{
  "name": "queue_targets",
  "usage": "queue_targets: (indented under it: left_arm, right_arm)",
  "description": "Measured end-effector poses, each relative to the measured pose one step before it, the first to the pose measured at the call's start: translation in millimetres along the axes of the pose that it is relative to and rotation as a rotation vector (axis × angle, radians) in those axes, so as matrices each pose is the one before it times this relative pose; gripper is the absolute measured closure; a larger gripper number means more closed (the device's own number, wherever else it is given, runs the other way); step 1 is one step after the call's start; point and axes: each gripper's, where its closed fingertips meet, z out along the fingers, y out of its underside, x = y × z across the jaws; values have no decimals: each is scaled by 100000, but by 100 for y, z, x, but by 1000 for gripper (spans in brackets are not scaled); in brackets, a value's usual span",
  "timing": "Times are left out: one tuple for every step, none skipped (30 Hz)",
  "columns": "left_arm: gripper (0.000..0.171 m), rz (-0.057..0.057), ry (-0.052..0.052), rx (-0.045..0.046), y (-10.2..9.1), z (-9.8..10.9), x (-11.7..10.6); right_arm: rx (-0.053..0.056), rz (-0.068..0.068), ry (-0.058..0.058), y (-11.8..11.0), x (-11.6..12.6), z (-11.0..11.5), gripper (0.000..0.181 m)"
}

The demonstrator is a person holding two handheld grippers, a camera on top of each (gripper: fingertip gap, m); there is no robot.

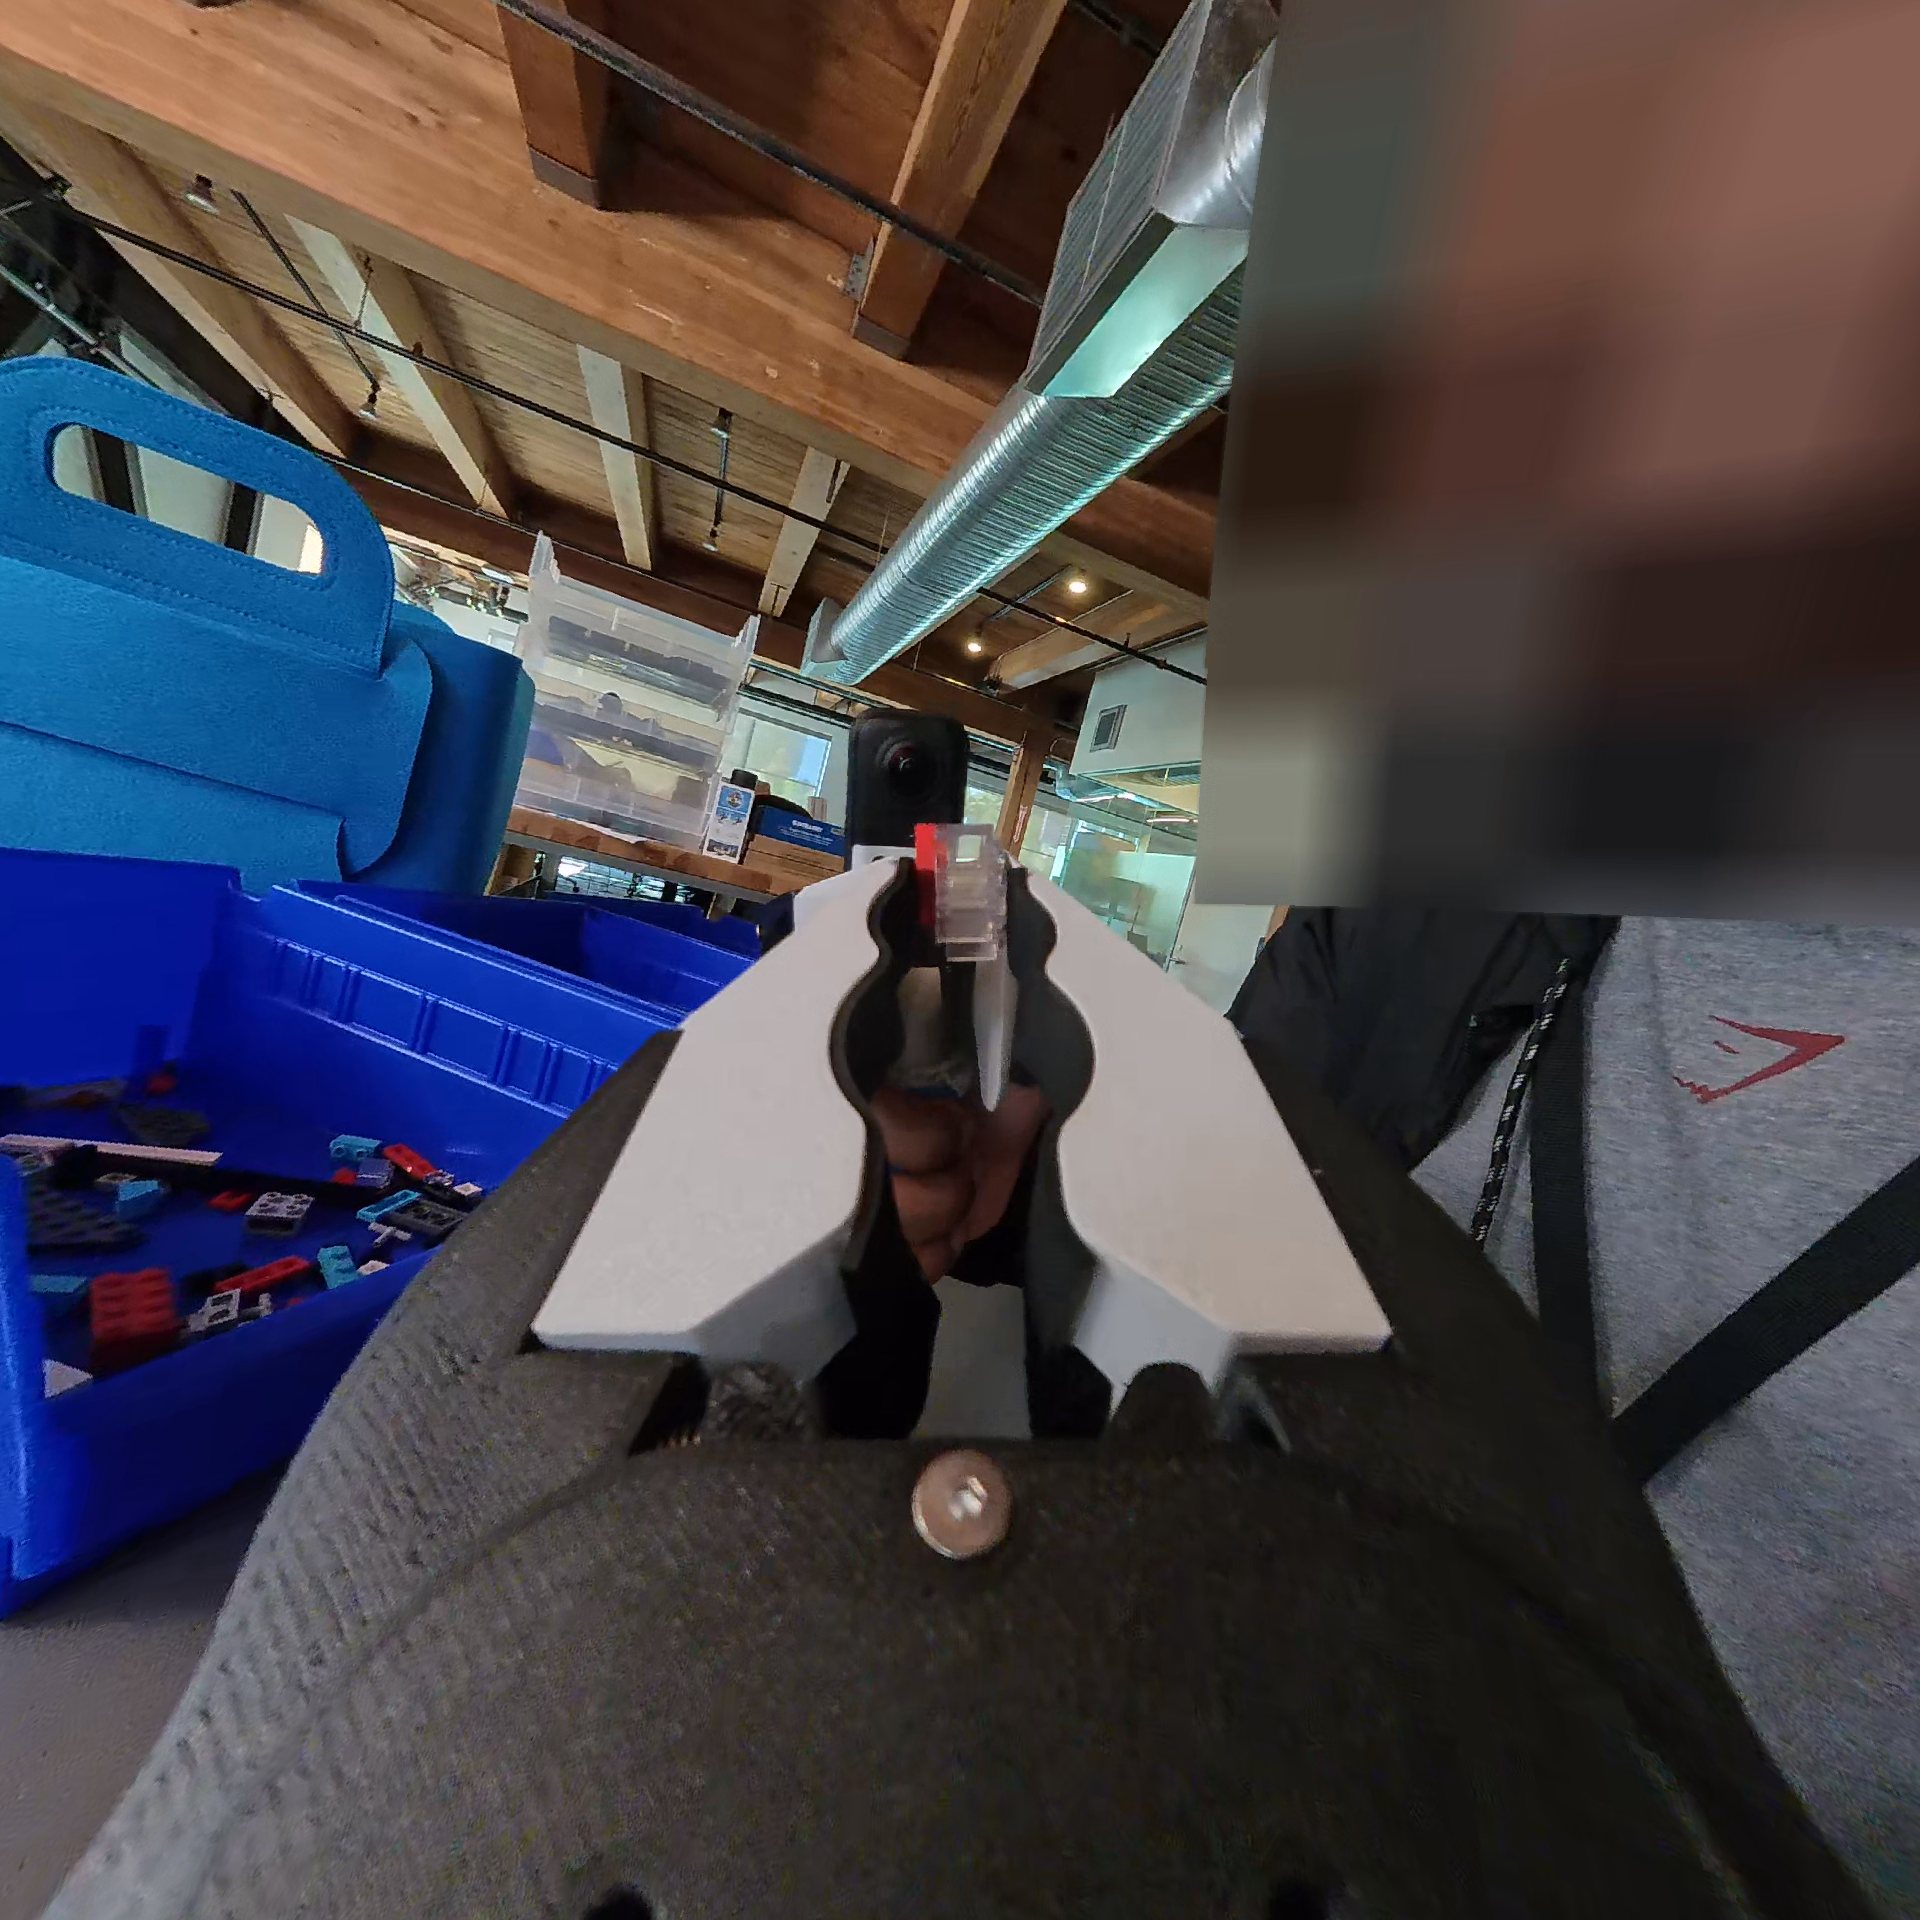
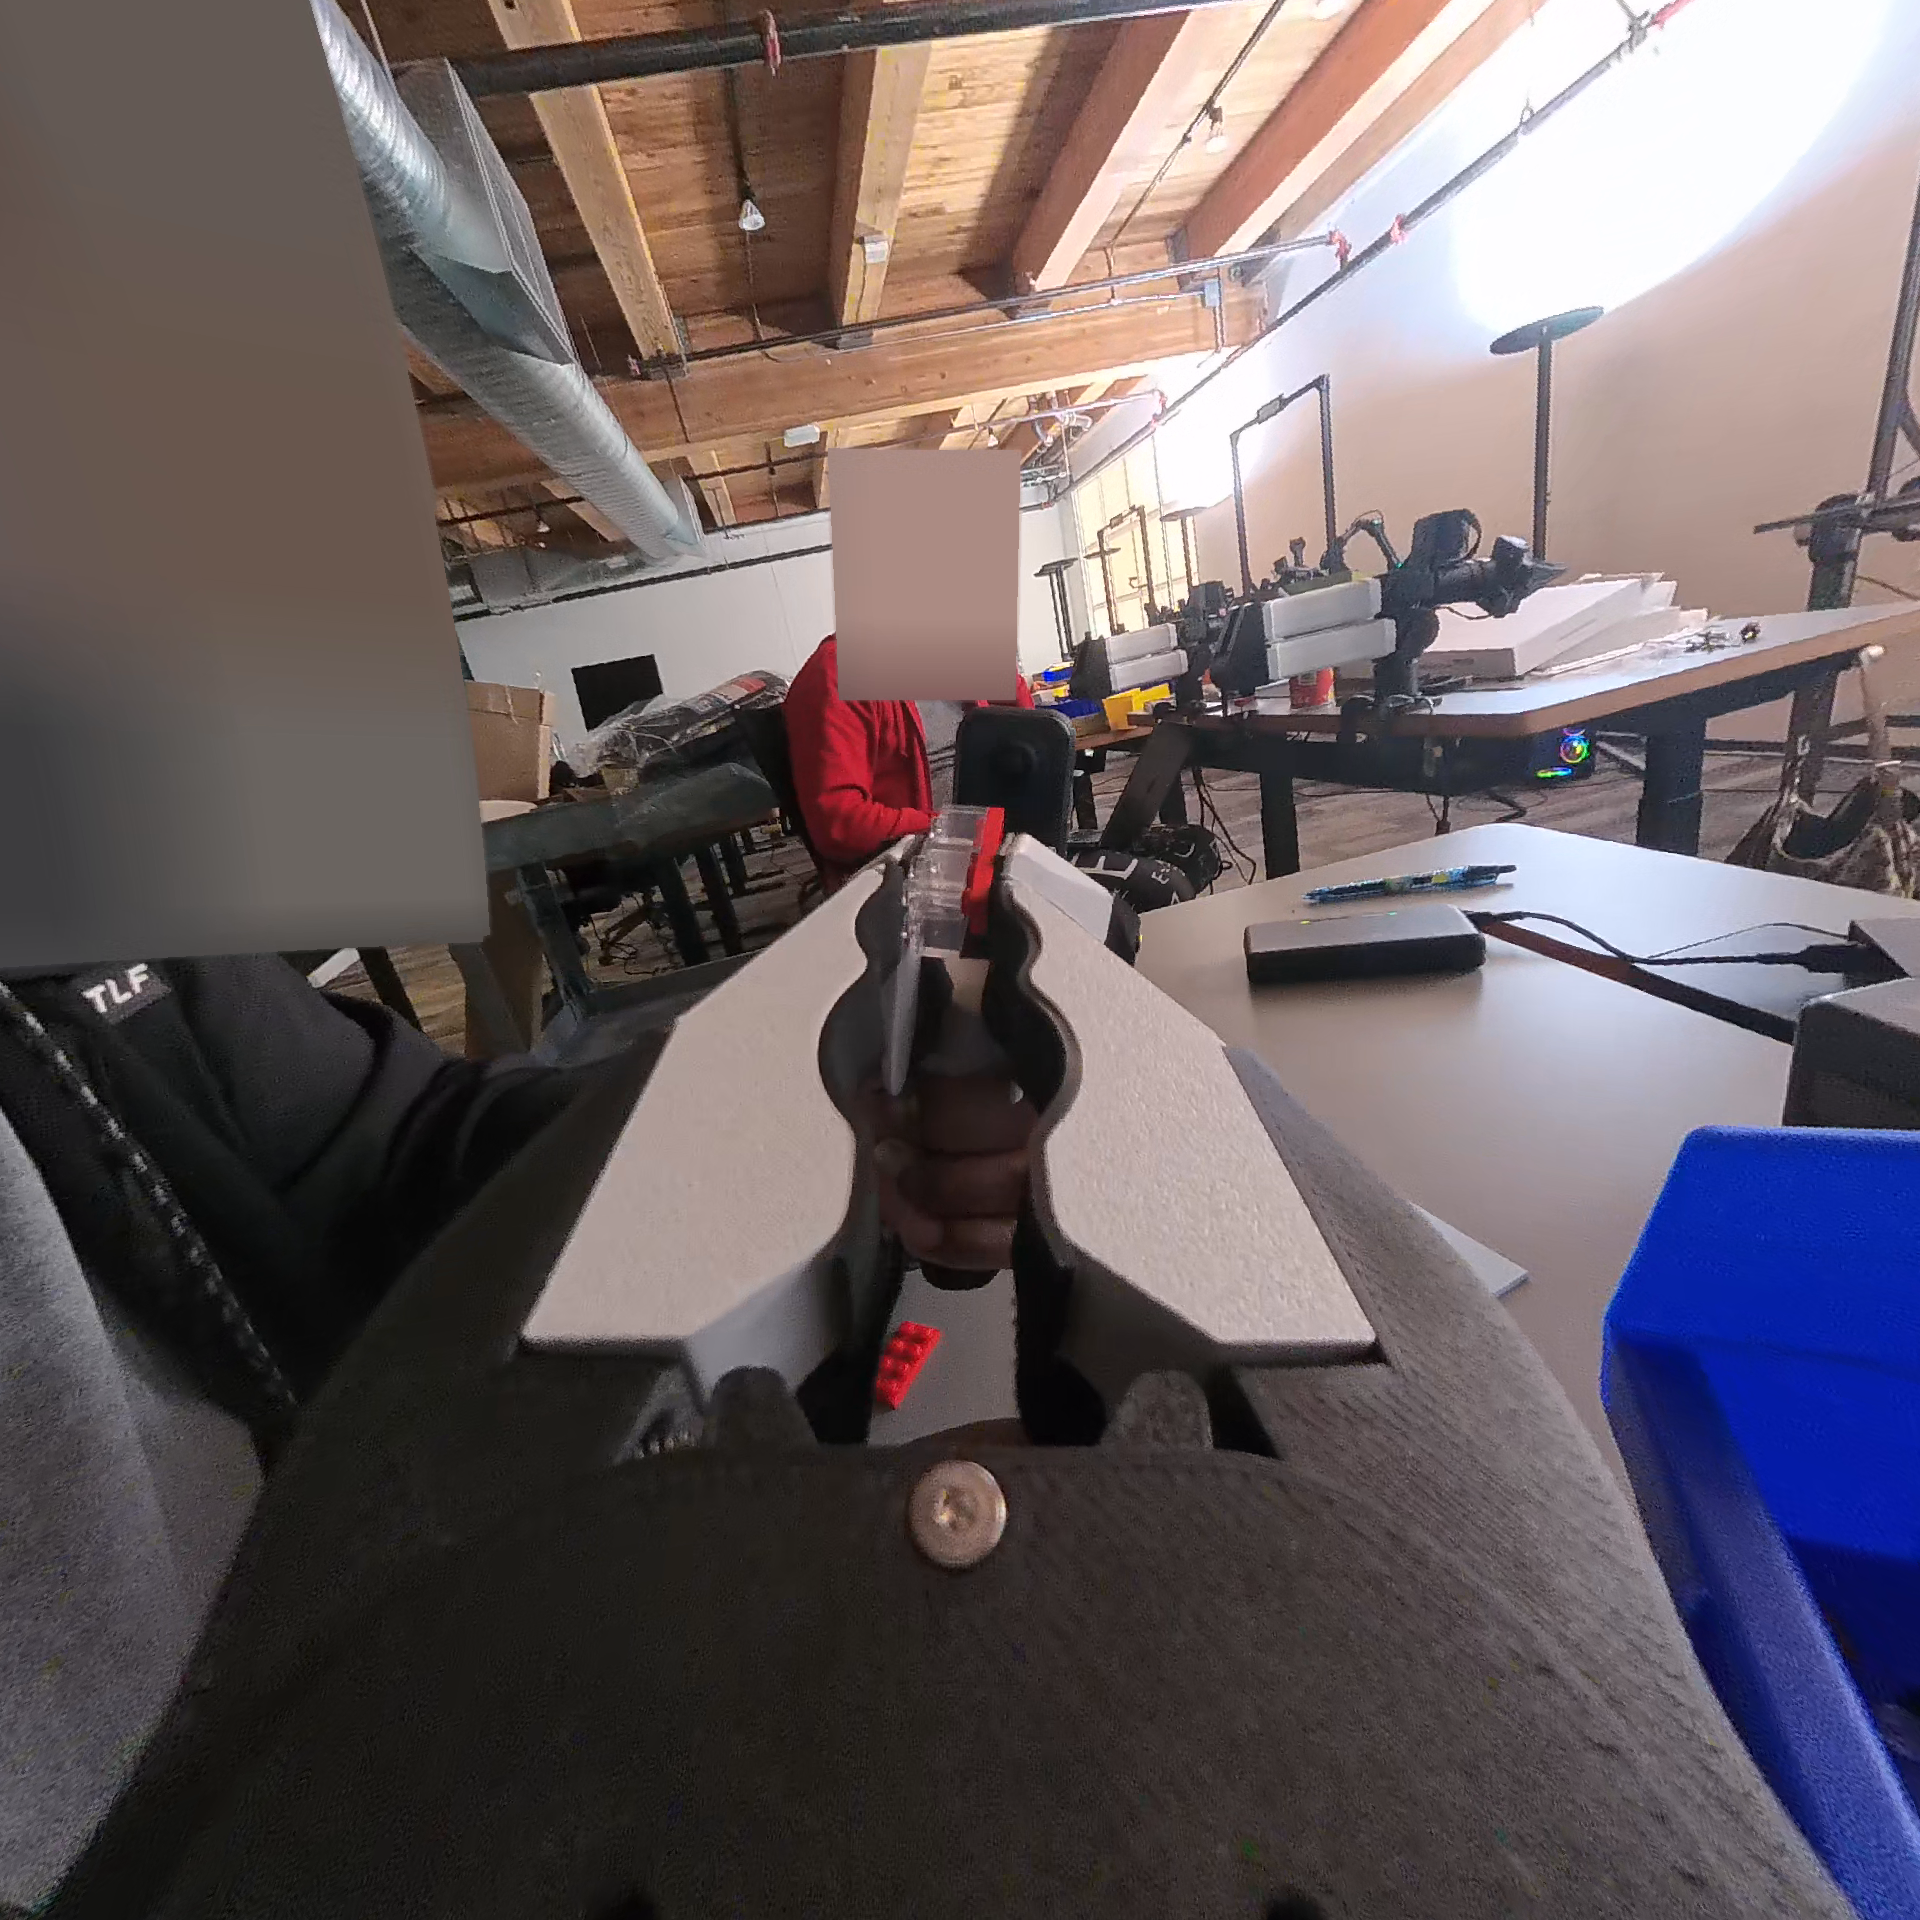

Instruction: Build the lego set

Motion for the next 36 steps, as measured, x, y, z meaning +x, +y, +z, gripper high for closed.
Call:
queue_targets:
  left_arm:
    - [155,-221,-140,131,13,-14,-55]
    - [155,-444,35,283,4,-26,-50]
    - [155,-334,366,404,9,-27,2]
    - [155,-389,308,293,20,-22,-1]
    - [155,-362,-24,-2,29,-15,-50]
    - [155,51,-416,-119,18,0,-73]
    - [155,94,-188,-183,20,-8,-21]
    - [154,160,-99,-151,28,12,-6]
    - [154,-129,-164,-117,26,-4,-27]
    - [154,-340,139,-69,10,-1,1]
    - [154,64,194,81,9,-4,27]
    - [154,-109,87,119,2,8,3]
    - [154,-155,0,20,3,19,-2]
    - [155,69,195,-50,5,24,44]
    - [154,304,205,44,-6,22,49]
    - [154,51,56,-35,0,2,16]
    - [154,203,-217,3,-3,5,-23]
    - [154,-170,-18,-31,-12,29,14]
    - [155,-518,-18,-185,-14,45,-6]
    - [155,-228,-265,-311,-4,46,-27]
    - [155,-279,-789,-271,-2,21,-99]
    - [154,-764,-625,-195,-9,31,-74]
    - [154,-1159,107,-438,15,46,17]
    - [154,-457,175,-437,9,36,43]
    - [154,129,258,-396,21,21,92]
    - [154,-37,364,-337,16,7,86]
    - [154,-257,300,-184,-32,-9,59]
    - [154,-217,311,-63,-11,-18,56]
    - [154,-270,325,-68,3,-5,46]
    - [155,-297,219,93,-19,15,22]
    - [155,-131,265,134,-15,18,45]
    - [155,172,334,78,-6,11,75]
    - [155,666,277,153,-28,0,91]
    - [155,895,82,194,-36,-6,59]
    - [156,759,121,347,-52,-36,51]
    - [156,657,357,614,-84,-22,80]
  right_arm:
    - [6,-635,468,20,53,-5,164]
    - [66,-239,426,27,43,-5,164]
    - [25,70,123,32,8,14,163]
    - [-111,-73,65,22,4,11,164]
    - [-245,-551,378,28,29,-7,163]
    - [-303,-798,543,25,58,-19,164]
    - [-269,-444,253,14,32,-14,164]
    - [-109,-126,-1,5,-3,-16,164]
    - [-18,-150,66,0,20,-11,164]
    - [-18,-260,31,17,-5,-6,164]
    - [19,-288,-40,4,-25,-2,164]
    - [90,-239,12,-10,-11,-6,164]
    - [77,-190,-71,-14,-6,-15,164]
    - [108,-238,-286,-19,-42,-23,164]
    - [140,-205,-239,-8,-47,-4,164]
    - [46,-231,-19,-14,-17,-6,164]
    - [32,-452,199,-19,7,-6,164]
    - [116,-383,124,-15,5,-14,163]
    - [136,-407,83,-33,1,-30,163]
    - [-30,-724,318,-36,32,-36,164]
    - [-318,-1036,660,-2,80,-47,164]
    - [-456,-1026,454,-2,68,-41,164]
    - [-349,-1117,144,-12,25,-57,164]
    - [-244,-1309,20,-19,-39,-45,163]
    - [-198,-1235,-18,-31,-71,-22,163]
    - [-194,-1053,-10,-18,-73,6,163]
    - [-139,-981,223,-15,-45,18,163]
    - [-95,-759,194,-4,-43,18,164]
    - [37,-587,151,-19,-29,8,164]
    - [218,-420,151,-21,-8,-2,164]
    - [344,-169,-5,-31,-36,-4,164]
    - [374,-84,-289,-46,-62,2,164]
    - [336,-122,-427,-46,-101,19,164]
    - [284,62,-272,-44,-94,37,164]
    - [267,357,-51,-47,-76,59,164]
    - [365,560,47,-42,-45,64,164]
